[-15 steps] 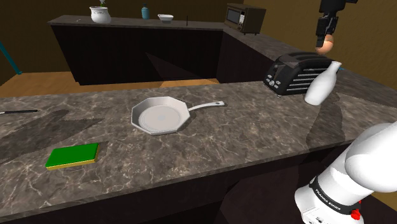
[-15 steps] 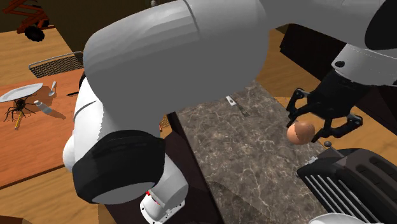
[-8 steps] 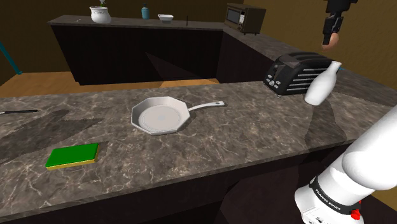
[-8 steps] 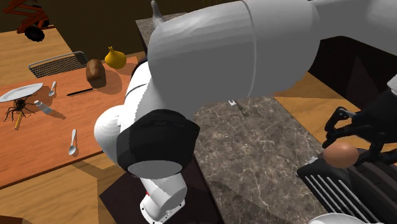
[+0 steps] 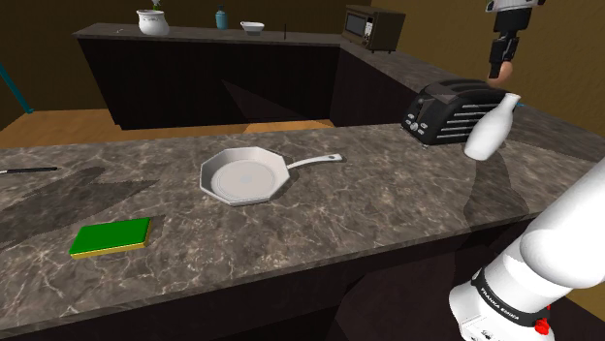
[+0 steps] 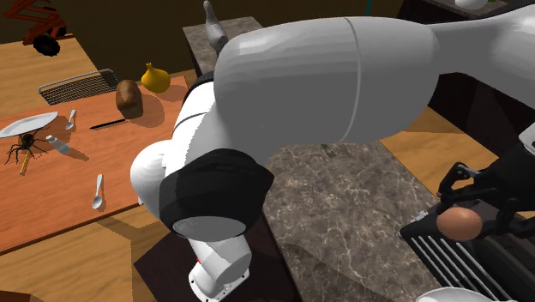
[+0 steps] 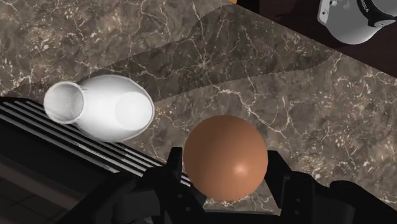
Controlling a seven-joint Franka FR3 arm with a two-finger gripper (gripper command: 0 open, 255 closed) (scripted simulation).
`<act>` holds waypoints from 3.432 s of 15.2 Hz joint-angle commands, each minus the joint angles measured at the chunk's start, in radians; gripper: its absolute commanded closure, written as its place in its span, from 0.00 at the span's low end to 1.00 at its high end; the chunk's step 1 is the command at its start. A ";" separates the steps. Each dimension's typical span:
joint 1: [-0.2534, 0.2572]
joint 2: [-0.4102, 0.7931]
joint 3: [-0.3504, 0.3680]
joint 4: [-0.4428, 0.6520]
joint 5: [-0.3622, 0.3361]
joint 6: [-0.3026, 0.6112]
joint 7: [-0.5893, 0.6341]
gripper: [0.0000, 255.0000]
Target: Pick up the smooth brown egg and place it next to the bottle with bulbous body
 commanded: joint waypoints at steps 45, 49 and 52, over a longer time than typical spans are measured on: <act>-0.016 0.071 -0.017 -0.558 0.025 0.615 0.063 1.00; -0.020 0.103 -0.017 -0.583 0.041 0.668 0.058 1.00; -0.024 0.132 -0.017 -0.603 0.057 0.712 0.051 1.00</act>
